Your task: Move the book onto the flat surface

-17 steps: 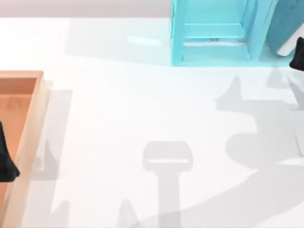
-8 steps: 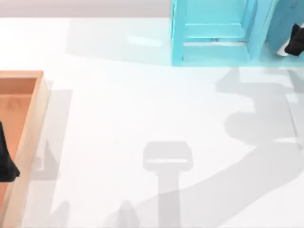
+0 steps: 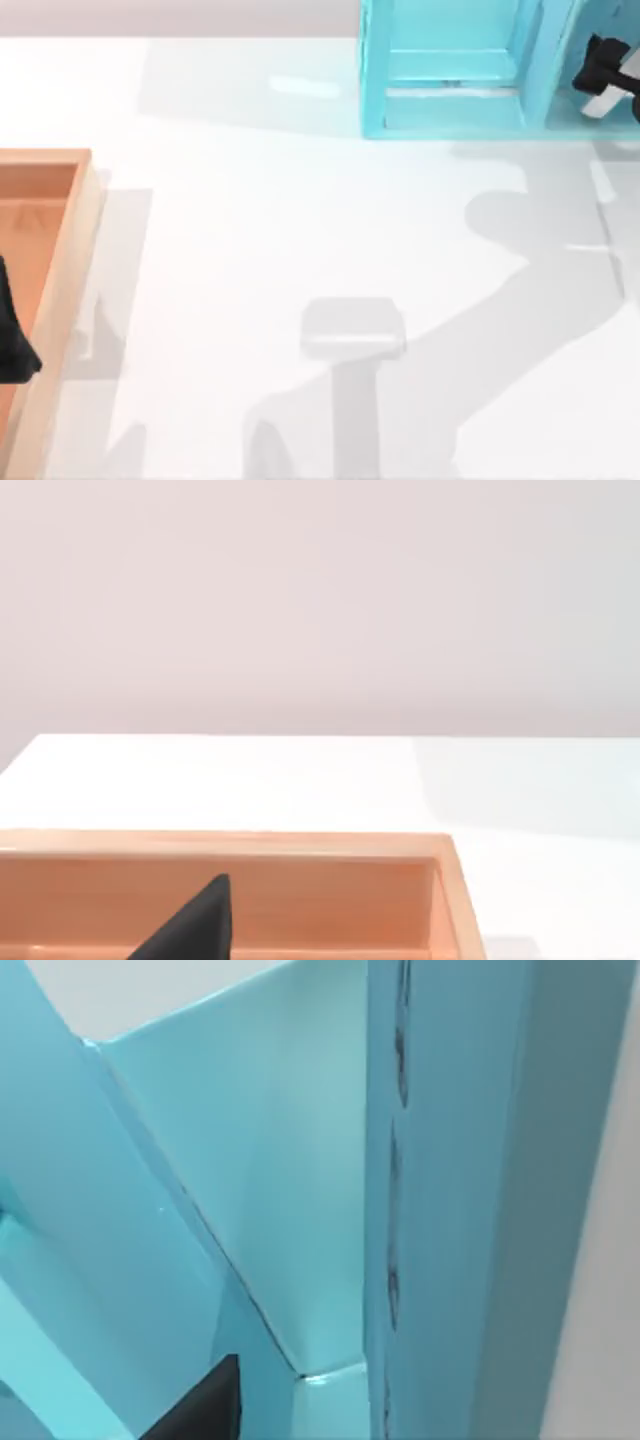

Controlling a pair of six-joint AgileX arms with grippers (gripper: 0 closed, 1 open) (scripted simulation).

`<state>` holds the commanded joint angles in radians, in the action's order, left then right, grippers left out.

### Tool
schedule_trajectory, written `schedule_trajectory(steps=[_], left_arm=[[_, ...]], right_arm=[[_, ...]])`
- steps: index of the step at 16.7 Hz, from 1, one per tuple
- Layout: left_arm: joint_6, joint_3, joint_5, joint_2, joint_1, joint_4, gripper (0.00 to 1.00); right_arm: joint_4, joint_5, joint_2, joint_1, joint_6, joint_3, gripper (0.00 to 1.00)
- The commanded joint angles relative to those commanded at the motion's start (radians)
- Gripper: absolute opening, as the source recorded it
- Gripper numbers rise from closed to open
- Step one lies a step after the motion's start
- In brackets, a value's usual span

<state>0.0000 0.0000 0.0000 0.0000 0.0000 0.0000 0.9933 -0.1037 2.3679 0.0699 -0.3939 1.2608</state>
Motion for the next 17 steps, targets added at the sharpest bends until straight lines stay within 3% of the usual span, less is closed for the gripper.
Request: schedule_trajectory(steps=[3,16,17], left_arm=[[0.000,0.000,0.000,0.000,0.000,0.000,1.00],[0.000,0.000,0.000,0.000,0.000,0.000,1.00],[0.000,0.000,0.000,0.000,0.000,0.000,1.00]], right_arm=[[0.000,0.000,0.000,0.000,0.000,0.000,1.00],[0.000,0.000,0.000,0.000,0.000,0.000,0.02],[0.000,0.000,0.000,0.000,0.000,0.000,0.00]])
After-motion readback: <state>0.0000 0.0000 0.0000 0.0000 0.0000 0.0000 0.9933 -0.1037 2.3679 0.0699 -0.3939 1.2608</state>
